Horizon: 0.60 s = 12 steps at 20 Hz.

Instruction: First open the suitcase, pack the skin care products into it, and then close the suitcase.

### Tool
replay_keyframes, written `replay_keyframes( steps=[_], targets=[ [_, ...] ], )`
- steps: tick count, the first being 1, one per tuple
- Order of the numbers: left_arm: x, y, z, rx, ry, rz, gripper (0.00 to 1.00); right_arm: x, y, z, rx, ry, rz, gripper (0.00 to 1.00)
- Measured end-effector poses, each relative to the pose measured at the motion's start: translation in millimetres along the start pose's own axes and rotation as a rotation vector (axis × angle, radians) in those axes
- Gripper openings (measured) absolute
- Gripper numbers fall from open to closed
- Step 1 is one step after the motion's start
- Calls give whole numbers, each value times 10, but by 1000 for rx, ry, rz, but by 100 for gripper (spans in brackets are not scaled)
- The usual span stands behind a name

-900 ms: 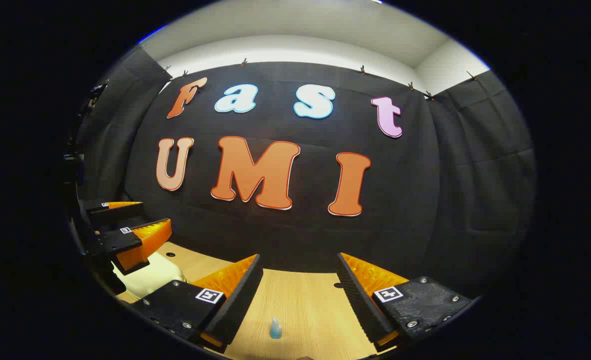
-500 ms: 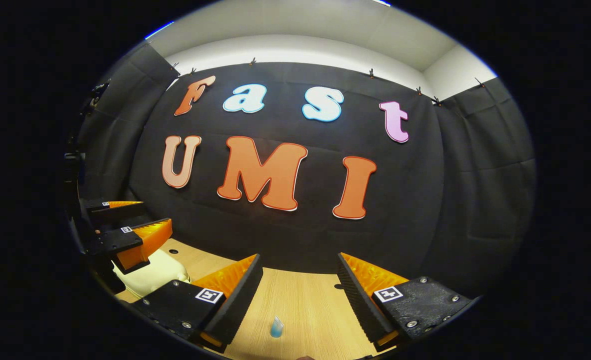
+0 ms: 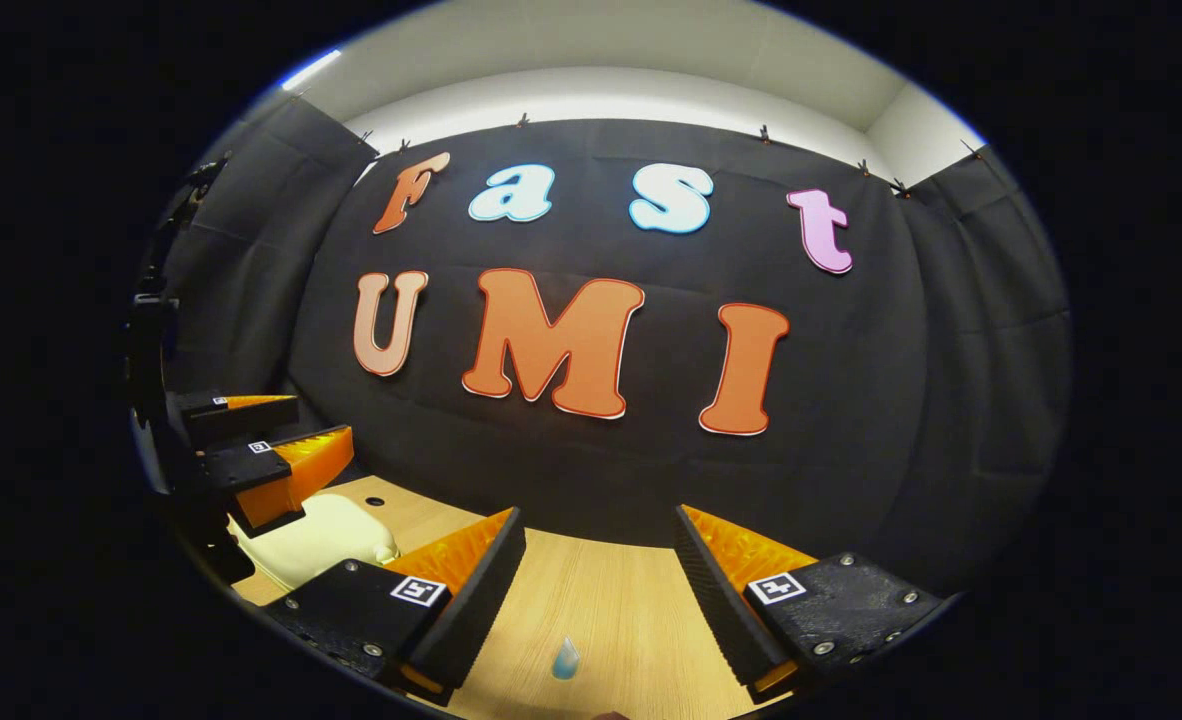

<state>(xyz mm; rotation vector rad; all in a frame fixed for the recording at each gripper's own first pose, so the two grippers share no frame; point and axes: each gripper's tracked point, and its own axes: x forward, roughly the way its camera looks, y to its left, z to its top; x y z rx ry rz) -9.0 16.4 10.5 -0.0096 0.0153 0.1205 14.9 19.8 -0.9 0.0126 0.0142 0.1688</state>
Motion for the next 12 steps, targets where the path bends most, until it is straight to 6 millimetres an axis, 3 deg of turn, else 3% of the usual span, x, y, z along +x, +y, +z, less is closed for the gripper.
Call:
replay_keyframes(
  steps=[2,8,12],
  targets=[
    [30,42,-46,40,6,28,98,58,32,-25,14,1,31,94],
    [55,2,-591,238,110,46,98,186,-14,-128,21,12,77,94],
    [57,-114,-1083,374,199,1,98,276,-139,-205,11,20,76,94]
  ],
)
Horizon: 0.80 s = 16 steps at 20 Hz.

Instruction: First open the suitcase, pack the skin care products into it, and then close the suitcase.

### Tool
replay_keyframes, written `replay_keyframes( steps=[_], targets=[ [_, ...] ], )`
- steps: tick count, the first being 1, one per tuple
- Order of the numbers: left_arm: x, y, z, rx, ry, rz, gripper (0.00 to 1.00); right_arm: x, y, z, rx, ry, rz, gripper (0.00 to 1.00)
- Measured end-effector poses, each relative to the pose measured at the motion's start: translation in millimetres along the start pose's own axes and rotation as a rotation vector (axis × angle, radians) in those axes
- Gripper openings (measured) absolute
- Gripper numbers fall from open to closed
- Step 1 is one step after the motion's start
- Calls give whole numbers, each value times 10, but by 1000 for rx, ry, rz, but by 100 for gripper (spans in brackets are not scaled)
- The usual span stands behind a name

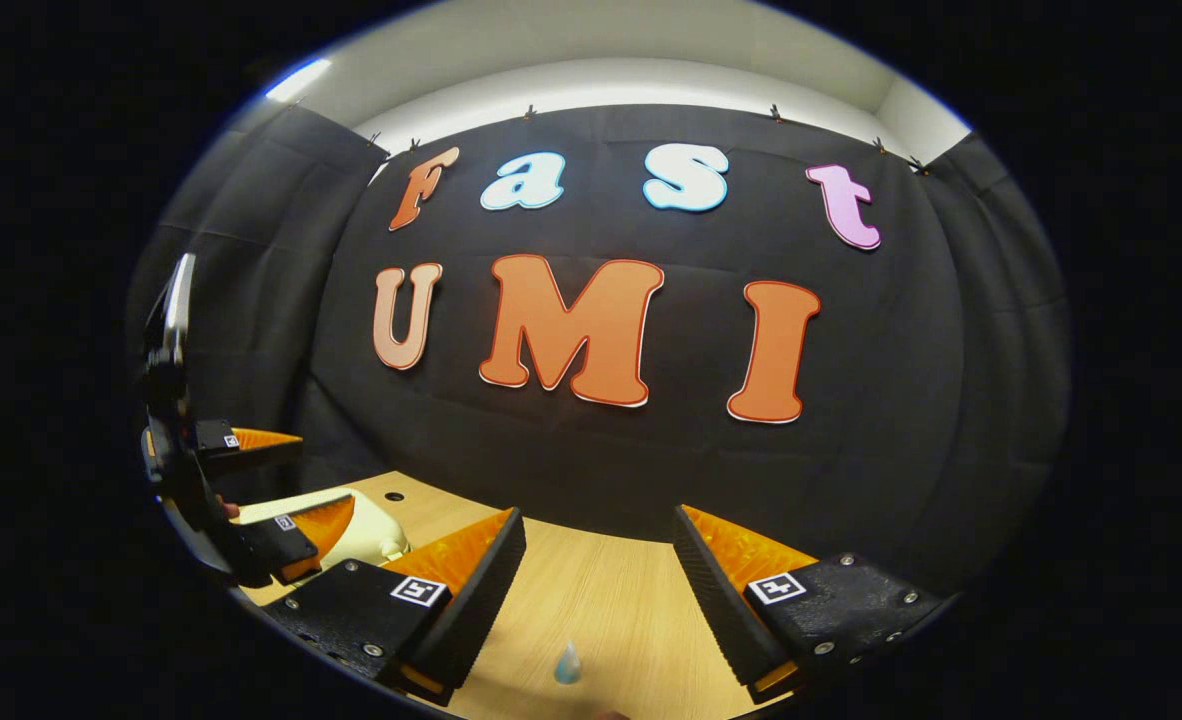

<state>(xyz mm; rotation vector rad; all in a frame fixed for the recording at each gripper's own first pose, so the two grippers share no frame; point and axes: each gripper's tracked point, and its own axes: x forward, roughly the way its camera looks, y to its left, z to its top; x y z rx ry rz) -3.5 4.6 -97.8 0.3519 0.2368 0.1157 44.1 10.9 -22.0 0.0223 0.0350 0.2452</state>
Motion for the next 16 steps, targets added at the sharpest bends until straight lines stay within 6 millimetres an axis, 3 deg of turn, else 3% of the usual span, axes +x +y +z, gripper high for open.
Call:
replay_keyframes(
  steps=[4,9,16],
  targets=[
    [95,-308,-438,132,89,-67,98,47,-160,-71,-4,8,-12,94],
    [207,-512,-943,287,175,-120,98,106,-362,-132,0,17,-31,94],
    [221,-561,-1581,433,296,-157,98,170,-532,-210,-8,23,-35,94]
  ],
)
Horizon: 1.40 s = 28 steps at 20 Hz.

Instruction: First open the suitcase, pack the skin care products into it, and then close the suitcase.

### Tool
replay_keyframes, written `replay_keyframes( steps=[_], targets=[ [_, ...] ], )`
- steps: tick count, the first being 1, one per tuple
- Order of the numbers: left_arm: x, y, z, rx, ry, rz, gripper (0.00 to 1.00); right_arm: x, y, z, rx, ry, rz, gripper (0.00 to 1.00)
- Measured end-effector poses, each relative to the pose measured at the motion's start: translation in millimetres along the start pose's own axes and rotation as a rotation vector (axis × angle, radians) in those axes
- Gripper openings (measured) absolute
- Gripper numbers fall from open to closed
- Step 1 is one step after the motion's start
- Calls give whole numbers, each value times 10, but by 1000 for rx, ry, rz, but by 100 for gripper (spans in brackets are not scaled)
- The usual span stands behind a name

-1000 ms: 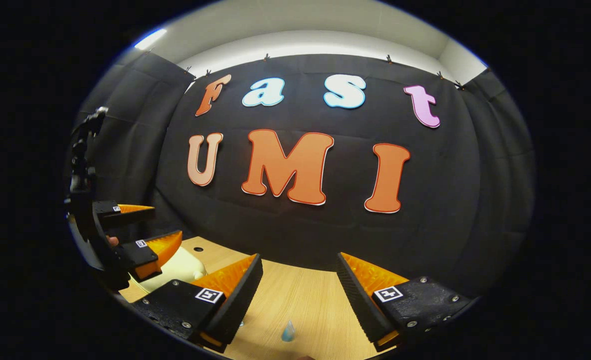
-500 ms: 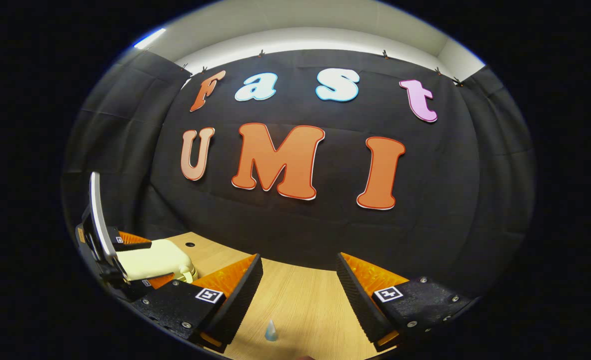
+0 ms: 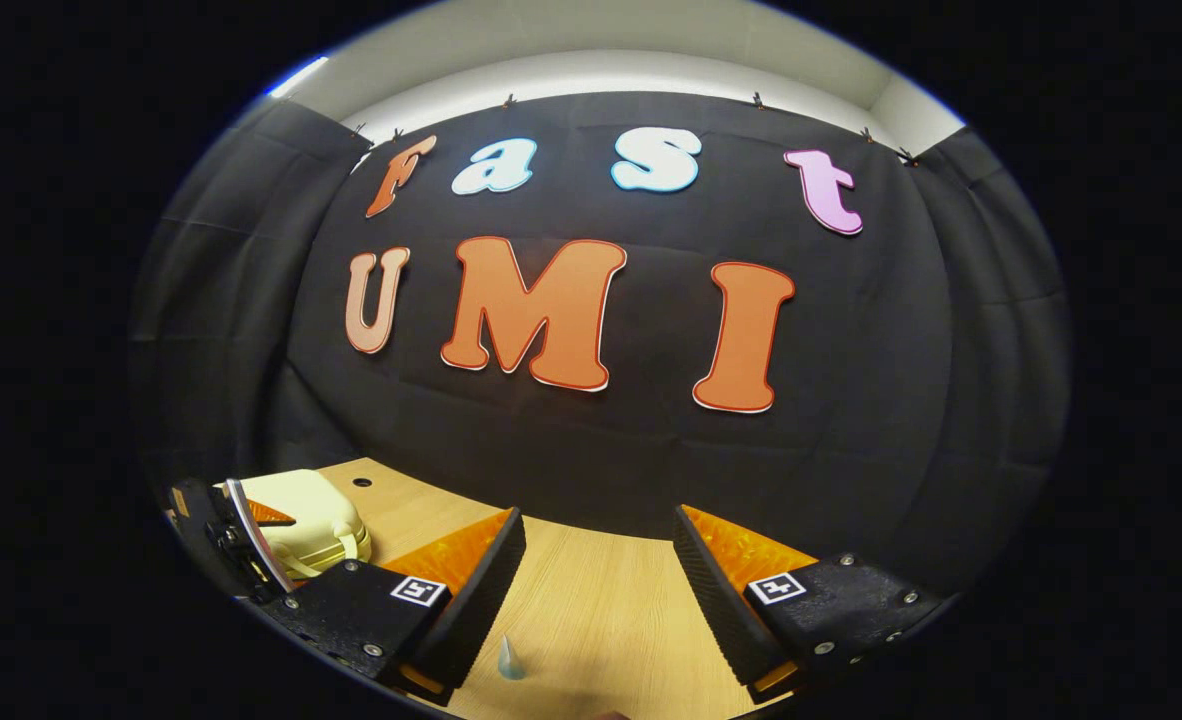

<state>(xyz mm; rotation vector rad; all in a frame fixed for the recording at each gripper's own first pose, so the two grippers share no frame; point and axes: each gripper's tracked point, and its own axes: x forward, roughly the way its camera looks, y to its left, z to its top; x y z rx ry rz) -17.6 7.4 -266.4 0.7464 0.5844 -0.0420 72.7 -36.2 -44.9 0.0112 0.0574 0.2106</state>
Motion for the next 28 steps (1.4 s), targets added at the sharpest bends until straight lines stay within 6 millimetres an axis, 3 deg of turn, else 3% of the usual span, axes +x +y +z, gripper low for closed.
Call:
replay_keyframes(
  steps=[5,10,14,17,19,20,21,26,28],
  targets=[
    [99,-93,-264,146,56,-6,98,42,-17,-47,11,5,4,94],
    [147,-131,-327,356,75,14,96,21,-76,-106,15,3,4,94],
    [218,-186,-404,520,96,-5,65,-4,-168,-146,31,4,-2,94],
    [243,-216,-429,577,106,0,17,-28,-264,-162,33,-3,-12,94],
    [287,-142,-365,575,78,20,18,-51,-328,-189,40,-3,-13,94],
    [104,-73,-338,573,75,36,7,-59,-360,-210,43,-1,-16,94],
    [206,-76,-374,540,94,23,1,-66,-387,-225,49,2,-17,94],
    [103,102,-214,378,73,43,2,-106,-453,-259,56,13,-34,94],
    [76,284,-158,315,61,62,1,-105,-431,-247,47,16,-35,94]
  ],
)
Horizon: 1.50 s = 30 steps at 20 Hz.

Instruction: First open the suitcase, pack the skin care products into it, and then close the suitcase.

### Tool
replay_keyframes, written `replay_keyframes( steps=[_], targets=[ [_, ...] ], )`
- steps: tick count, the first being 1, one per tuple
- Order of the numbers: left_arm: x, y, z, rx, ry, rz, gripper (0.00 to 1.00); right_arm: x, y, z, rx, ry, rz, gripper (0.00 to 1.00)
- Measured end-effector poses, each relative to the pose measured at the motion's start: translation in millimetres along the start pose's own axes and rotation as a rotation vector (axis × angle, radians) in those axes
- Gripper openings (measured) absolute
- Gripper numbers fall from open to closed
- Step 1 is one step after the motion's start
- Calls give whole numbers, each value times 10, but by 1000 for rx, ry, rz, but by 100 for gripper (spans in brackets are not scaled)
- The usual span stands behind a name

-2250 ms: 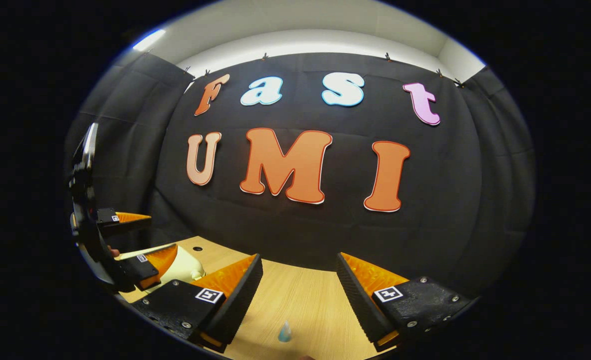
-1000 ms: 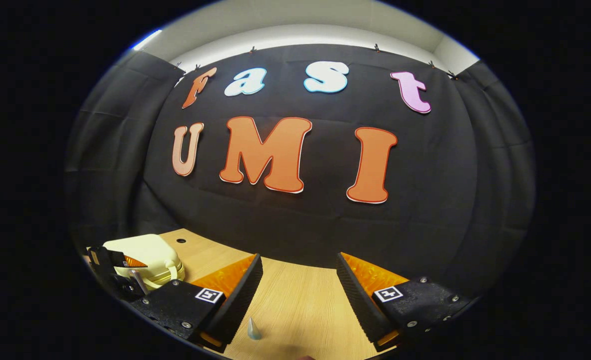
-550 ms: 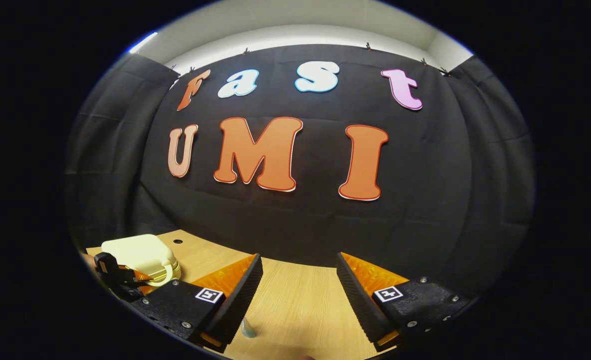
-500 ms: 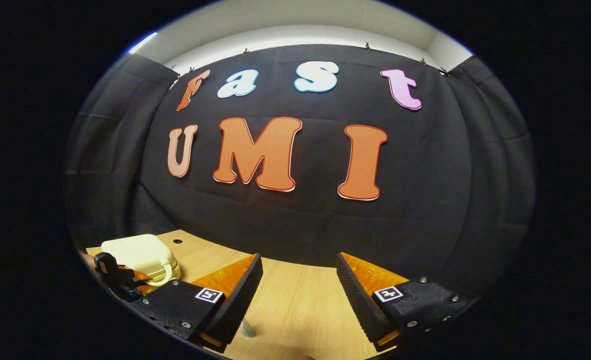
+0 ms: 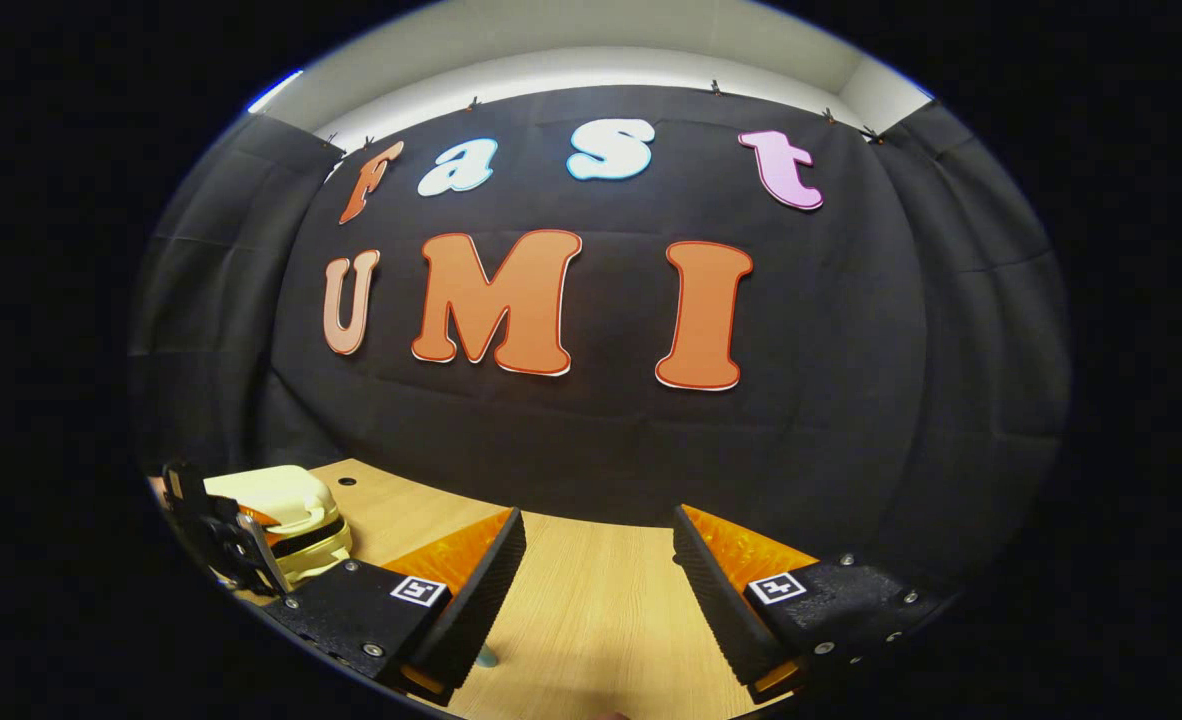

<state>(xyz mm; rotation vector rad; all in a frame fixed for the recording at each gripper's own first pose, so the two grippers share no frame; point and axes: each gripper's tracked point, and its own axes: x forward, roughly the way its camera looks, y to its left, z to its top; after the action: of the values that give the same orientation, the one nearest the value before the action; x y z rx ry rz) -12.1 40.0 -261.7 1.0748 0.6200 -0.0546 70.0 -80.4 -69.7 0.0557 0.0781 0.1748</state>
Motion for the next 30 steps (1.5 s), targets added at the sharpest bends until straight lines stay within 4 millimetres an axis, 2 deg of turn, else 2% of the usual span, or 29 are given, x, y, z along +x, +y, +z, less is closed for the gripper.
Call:
replay_keyframes(
  steps=[4,7,15,17,22,26,30],
  targets=[
    [-63,333,-28,-138,-15,32,1,44,154,-5,-2,14,-7,94],
    [-90,670,-123,-261,-29,65,1,84,407,51,15,14,3,94],
    [-116,1518,-647,-553,-78,134,1,227,1068,189,-9,24,38,94],
    [-112,1648,-874,-610,-84,154,1,259,1199,209,-12,31,37,94],
    [-41,1804,-1488,-710,-51,208,1,291,1453,266,-34,40,18,94],
    [166,2064,-2115,-762,2,243,1,353,1682,279,-24,51,-5,94],
    [338,2116,-2616,-782,33,245,1,395,1955,253,-22,70,-21,94]
  ],
)
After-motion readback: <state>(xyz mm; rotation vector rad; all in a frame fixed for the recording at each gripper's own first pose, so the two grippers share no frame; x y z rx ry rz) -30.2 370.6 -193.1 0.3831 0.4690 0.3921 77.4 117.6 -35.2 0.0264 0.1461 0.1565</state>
